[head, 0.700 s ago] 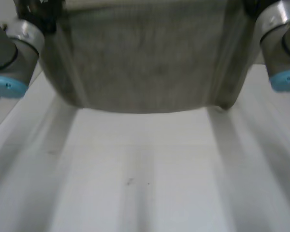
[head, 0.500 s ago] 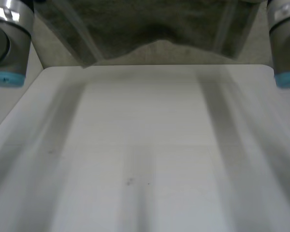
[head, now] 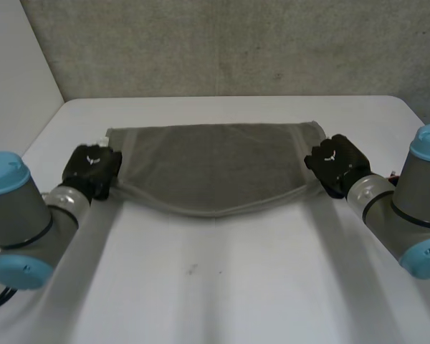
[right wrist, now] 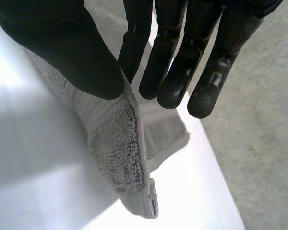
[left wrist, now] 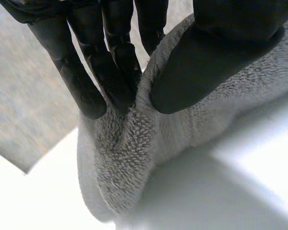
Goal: Fold the towel.
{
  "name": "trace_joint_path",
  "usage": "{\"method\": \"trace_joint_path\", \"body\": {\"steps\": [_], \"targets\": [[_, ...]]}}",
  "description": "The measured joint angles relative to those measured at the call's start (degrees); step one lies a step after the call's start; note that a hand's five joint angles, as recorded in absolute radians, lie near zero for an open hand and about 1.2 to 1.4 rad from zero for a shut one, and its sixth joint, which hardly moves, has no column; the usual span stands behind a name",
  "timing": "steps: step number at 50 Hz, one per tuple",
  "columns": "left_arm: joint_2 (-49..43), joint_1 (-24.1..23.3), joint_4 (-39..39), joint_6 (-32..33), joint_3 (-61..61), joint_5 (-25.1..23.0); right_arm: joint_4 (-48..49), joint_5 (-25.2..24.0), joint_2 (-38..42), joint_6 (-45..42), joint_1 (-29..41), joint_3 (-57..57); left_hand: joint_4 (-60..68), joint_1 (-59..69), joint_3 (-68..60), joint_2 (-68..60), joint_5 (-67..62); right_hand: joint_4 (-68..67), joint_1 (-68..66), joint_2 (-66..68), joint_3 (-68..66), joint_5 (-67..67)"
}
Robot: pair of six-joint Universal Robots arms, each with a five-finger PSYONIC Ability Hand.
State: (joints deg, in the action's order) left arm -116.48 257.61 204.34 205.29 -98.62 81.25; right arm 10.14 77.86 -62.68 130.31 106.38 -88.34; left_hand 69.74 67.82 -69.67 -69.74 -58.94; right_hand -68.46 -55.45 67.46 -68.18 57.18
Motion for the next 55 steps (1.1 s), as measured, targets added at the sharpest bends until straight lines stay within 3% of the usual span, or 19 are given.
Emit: {"method": "trace_joint_path", "body": {"steps": [5,6,12,17,21,28,35,45,51,55], "targets": [[3.77,1.04,-7.72,4.31,-3.29,0.09,-6.48,0.23,-2.82,-1.12,-0.39,-0.93,0.0,0.0,0.0,0.0,0.0,0.0,0.0,0.01,0.0,0.0],[6.56,2.0,-14.91,8.56,-4.78,0.09,-16.33,0.32,-5.95,-3.37,-1.24,-1.4,0.0,0.0,0.0,0.0,0.0,0.01,0.0,0.0,0.0,0.0],[13.52,4.33,-36.21,20.43,-5.88,-0.83,-41.37,-0.65,-11.0,-11.22,-3.33,-1.38,0.0,0.0,0.0,0.0,0.0,0.0,0.0,0.0,0.0,0.01],[15.1,4.65,-39.99,23.11,-3.98,-3.07,-45.22,-2.04,-11.49,-13.65,-3.58,0.25,0.0,0.02,0.0,0.0,0.0,0.01,0.0,0.0,0.0,0.01],[12.8,4.14,-35.19,21.94,-0.9,-4.67,-39.52,-1.73,-8.59,-12.42,-3.33,3.0,0.0,0.25,0.0,0.0,0.0,0.0,0.0,0.0,0.0,0.01],[3.02,1.98,-21.99,16.46,6.97,-4.9,-26.24,2.96,1.71,-8.01,-2.23,9.75,0.0,0.25,0.0,0.0,0.0,0.0,0.0,0.0,0.0,0.01],[-4.78,0.81,-15.07,14.1,14.75,-4.31,-12.15,5.38,9.29,-5.89,-0.28,15.39,0.0,0.25,0.0,0.0,0.0,0.01,0.0,0.0,0.0,0.01],[-14.44,-0.03,-12.66,14.38,25.02,-0.47,8.28,5.21,15.87,-2.34,0.21,18.31,0.0,0.25,0.0,0.0,0.0,0.0,0.0,0.0,0.0,0.01],[-18.85,-0.15,-12.71,14.69,29.12,1.79,12.71,3.5,20.81,-2.3,0.18,20.23,0.0,0.25,0.0,0.0,-0.01,0.0,0.0,0.0,0.0,0.01],[-20.98,-0.22,-12.94,14.74,31.01,3.41,13.39,-0.67,24.17,-2.16,0.15,22.43,-0.76,0.42,0.73,0.74,-0.08,0.14,0.1,-0.12,0.14,-0.1]]}}
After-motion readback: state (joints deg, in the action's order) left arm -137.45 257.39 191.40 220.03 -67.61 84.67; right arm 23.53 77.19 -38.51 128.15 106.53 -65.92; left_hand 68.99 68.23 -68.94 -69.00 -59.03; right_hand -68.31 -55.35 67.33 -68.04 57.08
